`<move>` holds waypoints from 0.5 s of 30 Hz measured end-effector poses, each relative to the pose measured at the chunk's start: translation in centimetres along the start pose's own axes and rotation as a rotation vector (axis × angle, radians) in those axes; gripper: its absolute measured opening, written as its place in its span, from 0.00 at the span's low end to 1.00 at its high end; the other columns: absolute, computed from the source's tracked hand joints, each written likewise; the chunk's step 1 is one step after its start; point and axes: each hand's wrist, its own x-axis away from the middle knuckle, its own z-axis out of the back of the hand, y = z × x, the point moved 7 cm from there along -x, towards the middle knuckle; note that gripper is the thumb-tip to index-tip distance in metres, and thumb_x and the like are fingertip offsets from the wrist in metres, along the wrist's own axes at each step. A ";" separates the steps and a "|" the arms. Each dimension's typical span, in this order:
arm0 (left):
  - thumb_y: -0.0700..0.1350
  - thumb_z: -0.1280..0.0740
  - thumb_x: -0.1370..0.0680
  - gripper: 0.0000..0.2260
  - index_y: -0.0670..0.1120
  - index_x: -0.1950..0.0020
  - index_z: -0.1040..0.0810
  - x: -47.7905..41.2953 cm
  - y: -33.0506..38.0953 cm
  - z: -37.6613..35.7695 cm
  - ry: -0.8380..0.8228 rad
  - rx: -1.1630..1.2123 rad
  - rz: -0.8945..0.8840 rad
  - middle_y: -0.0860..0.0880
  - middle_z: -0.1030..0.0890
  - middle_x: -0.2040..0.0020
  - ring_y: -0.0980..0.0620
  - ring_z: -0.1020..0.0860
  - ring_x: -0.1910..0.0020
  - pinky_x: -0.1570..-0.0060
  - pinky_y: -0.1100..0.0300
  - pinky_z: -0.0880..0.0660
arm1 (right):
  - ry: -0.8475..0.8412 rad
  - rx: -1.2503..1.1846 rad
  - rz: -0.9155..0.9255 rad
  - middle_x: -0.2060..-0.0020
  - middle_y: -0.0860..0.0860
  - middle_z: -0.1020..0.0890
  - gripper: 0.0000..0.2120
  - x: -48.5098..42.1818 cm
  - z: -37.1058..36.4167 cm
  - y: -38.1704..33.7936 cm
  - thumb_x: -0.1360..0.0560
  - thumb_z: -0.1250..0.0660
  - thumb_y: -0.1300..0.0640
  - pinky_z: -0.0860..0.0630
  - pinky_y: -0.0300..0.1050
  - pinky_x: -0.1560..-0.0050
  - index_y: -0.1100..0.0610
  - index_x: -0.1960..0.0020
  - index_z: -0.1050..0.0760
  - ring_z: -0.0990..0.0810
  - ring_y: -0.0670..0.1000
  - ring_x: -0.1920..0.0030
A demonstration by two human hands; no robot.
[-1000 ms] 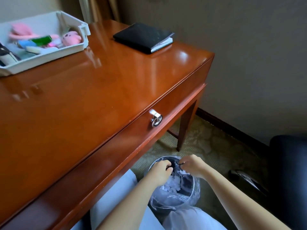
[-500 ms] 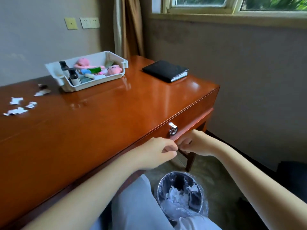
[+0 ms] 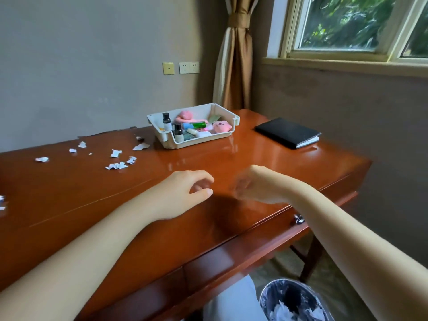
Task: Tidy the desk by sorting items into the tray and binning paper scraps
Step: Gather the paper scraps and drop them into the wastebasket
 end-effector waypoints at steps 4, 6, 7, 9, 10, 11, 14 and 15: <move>0.51 0.41 0.20 0.16 0.56 0.32 0.31 1.2 -6.2 2.3 0.129 0.018 0.150 0.56 0.29 0.32 0.58 0.29 0.36 0.37 0.59 0.30 | -0.050 0.003 0.081 0.45 0.51 0.19 0.15 -5.0 -2.5 -3.3 0.25 0.34 0.52 0.24 0.49 0.42 0.54 0.39 0.23 0.21 0.53 0.46; 0.49 0.41 0.20 0.17 0.54 0.31 0.31 1.9 -9.5 3.2 0.203 0.009 0.235 0.54 0.30 0.30 0.55 0.31 0.33 0.35 0.57 0.31 | -0.062 0.012 0.105 0.44 0.53 0.20 0.17 -7.3 -3.8 -4.7 0.25 0.33 0.51 0.24 0.51 0.42 0.56 0.38 0.25 0.21 0.54 0.45; 0.48 0.40 0.20 0.17 0.53 0.30 0.32 2.2 -11.2 3.6 0.245 0.001 0.284 0.53 0.31 0.30 0.54 0.31 0.32 0.34 0.56 0.32 | -0.064 0.012 0.115 0.43 0.54 0.20 0.18 -8.3 -4.2 -5.4 0.25 0.33 0.51 0.24 0.51 0.41 0.57 0.38 0.25 0.21 0.55 0.45; 0.45 0.40 0.20 0.18 0.52 0.29 0.33 2.7 -14.3 4.5 0.345 -0.016 0.388 0.51 0.32 0.28 0.51 0.33 0.30 0.33 0.54 0.33 | -0.062 0.003 0.141 0.42 0.55 0.21 0.19 -10.3 -4.9 -6.9 0.25 0.34 0.51 0.24 0.49 0.42 0.57 0.36 0.26 0.22 0.55 0.45; 0.44 0.40 0.20 0.19 0.51 0.28 0.34 3.0 -15.8 5.0 0.399 -0.016 0.438 0.49 0.33 0.28 0.50 0.33 0.29 0.33 0.52 0.33 | -0.056 -0.002 0.158 0.43 0.55 0.21 0.19 -11.2 -5.1 -7.6 0.25 0.34 0.51 0.24 0.47 0.44 0.58 0.37 0.26 0.22 0.55 0.45; 0.43 0.39 0.20 0.21 0.51 0.27 0.35 3.2 -17.2 5.4 0.452 -0.006 0.482 0.49 0.34 0.27 0.49 0.33 0.29 0.33 0.51 0.33 | -0.048 -0.003 0.172 0.43 0.55 0.21 0.18 -12.0 -5.2 -8.4 0.24 0.34 0.51 0.24 0.45 0.46 0.58 0.38 0.26 0.22 0.54 0.46; 0.43 0.38 0.21 0.22 0.49 0.27 0.36 3.4 -20.8 6.5 0.564 0.041 0.547 0.46 0.34 0.28 0.47 0.32 0.31 0.35 0.51 0.31 | -0.023 0.008 0.186 0.47 0.57 0.20 0.17 -14.7 -5.9 -10.3 0.24 0.35 0.50 0.26 0.47 0.47 0.60 0.41 0.24 0.22 0.56 0.48; 0.44 0.38 0.21 0.22 0.49 0.27 0.36 3.3 -21.8 6.7 0.582 0.051 0.554 0.46 0.34 0.28 0.47 0.31 0.31 0.36 0.51 0.30 | -0.012 0.009 0.187 0.47 0.57 0.20 0.16 -15.7 -6.2 -10.9 0.24 0.35 0.50 0.26 0.47 0.48 0.61 0.42 0.23 0.22 0.56 0.49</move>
